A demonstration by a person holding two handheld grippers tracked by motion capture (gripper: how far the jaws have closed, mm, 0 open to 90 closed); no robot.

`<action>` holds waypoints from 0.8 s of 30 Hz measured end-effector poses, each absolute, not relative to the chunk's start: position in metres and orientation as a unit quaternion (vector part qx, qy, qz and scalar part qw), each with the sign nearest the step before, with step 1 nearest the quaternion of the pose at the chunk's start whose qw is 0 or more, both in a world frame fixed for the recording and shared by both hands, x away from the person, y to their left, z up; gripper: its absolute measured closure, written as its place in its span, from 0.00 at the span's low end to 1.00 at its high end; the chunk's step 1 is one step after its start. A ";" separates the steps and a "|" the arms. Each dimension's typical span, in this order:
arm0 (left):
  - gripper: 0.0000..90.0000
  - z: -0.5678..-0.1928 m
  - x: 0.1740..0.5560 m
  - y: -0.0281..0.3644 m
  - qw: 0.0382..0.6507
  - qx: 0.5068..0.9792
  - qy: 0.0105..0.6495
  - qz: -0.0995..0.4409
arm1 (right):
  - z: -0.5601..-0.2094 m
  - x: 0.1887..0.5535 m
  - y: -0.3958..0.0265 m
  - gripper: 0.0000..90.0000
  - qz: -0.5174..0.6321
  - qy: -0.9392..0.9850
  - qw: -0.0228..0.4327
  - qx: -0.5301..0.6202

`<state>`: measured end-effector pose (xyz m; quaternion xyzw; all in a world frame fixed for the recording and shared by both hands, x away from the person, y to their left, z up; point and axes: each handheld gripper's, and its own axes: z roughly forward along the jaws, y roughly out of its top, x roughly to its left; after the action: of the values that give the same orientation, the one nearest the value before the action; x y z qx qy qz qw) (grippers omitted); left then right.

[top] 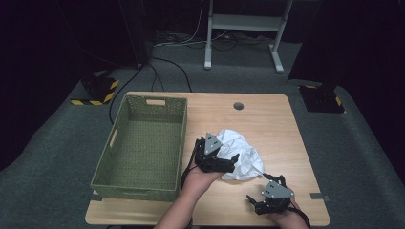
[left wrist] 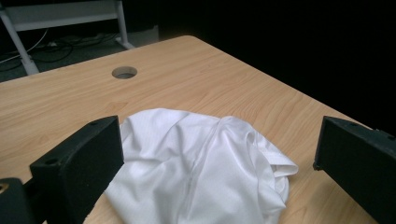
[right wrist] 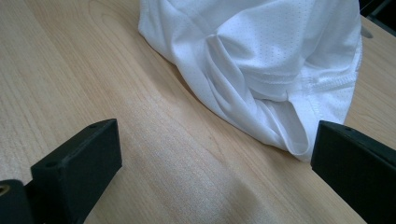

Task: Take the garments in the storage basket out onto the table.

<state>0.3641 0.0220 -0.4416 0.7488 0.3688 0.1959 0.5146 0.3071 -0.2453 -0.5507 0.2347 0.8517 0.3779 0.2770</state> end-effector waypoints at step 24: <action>0.02 -0.442 0.300 0.067 0.508 0.746 0.374 0.213 | -0.551 0.307 -0.244 0.01 0.375 0.853 0.280 0.231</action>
<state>0.3004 0.0667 -0.4425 0.7461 0.3738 0.2131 0.5081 0.3067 -0.2443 -0.5511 0.2307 0.8530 0.3751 0.2800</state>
